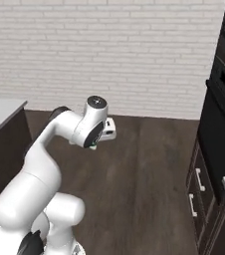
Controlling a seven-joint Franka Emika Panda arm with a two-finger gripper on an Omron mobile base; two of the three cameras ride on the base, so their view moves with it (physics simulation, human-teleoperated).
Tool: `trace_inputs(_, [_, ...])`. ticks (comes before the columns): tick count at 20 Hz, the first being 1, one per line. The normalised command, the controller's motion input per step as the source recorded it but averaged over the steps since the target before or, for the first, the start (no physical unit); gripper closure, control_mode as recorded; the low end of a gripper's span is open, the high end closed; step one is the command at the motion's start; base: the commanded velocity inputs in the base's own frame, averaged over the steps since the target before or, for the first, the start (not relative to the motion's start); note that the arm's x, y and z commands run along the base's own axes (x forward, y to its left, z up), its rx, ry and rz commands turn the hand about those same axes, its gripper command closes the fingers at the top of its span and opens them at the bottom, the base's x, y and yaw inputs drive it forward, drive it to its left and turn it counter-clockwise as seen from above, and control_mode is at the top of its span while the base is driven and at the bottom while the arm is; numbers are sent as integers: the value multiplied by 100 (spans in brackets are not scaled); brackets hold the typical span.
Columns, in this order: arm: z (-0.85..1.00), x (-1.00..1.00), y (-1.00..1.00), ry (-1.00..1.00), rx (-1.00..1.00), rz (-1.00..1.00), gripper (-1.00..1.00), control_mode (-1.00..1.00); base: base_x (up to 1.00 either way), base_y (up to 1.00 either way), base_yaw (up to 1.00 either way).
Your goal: Pick up the knife from the drawer and place it on the cutting board. Then place the meat from the plate to the cutting board.
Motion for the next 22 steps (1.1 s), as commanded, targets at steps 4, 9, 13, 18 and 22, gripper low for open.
trace_inputs(4, [0, 0, 0, 0, 0, 0, 100, 100, 30, 0, 54])
trace_inputs(9, [0, 0, 0, 0, 0, 0, 100, 100, 1, 2, 67])
trace_inputs(13, [0, 0, 0, 0, 0, 0, 100, 100, 0, 0, 71])
trace_inputs(18, [0, 0, 0, 0, 0, 0, 100, 100, -2, 0, 72])
trace_inputs(22, [0, 0, 0, 0, 0, 0, 100, 100, -12, 0, 74])
